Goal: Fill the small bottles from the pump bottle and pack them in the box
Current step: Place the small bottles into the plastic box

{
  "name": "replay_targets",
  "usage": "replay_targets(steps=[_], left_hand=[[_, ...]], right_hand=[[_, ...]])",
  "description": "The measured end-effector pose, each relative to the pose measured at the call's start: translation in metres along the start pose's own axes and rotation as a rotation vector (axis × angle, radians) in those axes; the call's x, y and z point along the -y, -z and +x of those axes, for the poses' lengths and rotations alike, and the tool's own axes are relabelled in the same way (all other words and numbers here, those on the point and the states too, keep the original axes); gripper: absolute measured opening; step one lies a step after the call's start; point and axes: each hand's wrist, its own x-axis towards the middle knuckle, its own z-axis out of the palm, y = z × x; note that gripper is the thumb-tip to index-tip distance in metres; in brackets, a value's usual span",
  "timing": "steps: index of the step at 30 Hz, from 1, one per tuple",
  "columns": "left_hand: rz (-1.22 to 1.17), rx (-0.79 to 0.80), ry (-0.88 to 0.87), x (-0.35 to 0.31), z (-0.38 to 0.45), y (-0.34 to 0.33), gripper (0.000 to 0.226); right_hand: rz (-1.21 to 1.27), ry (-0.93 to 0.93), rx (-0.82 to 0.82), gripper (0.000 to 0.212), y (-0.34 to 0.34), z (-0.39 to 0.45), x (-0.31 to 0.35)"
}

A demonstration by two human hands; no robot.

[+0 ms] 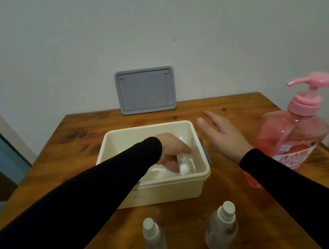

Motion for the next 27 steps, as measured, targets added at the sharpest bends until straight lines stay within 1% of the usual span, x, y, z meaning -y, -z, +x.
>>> replay_targets(steps=[3, 7, 9, 11, 13, 19, 27], left_hand=[[-0.078, 0.051, 0.046, -0.002, 0.002, 0.0, 0.036], [-0.13, 0.081, 0.093, -0.003, 0.003, 0.001, 0.037], [-0.152, 0.085, 0.118, -0.004, 0.003, 0.0, 0.033], [-0.198, 0.096, 0.147, -0.006, 0.001, -0.001, 0.021], [-0.217, 0.086, 0.166, -0.007, -0.001, -0.001, 0.019], [-0.181, 0.069, 0.176, -0.009, -0.006, -0.002, 0.024], [0.076, -0.077, 0.061, -0.001, -0.001, 0.005, 0.03]], right_hand=[[0.001, -0.001, -0.009, 0.068, -0.002, 0.001, -0.002], [0.0, 0.002, -0.003, 0.067, -0.004, 0.001, -0.005], [-0.001, 0.0, 0.003, 0.067, -0.006, 0.001, -0.007], [-0.003, -0.001, 0.008, 0.067, -0.007, 0.002, -0.007], [-0.005, -0.003, 0.015, 0.067, -0.008, 0.002, -0.008], [-0.006, -0.002, 0.023, 0.067, -0.006, -0.001, -0.008], [0.012, -0.003, 0.023, 0.069, -0.003, -0.01, 0.002]])
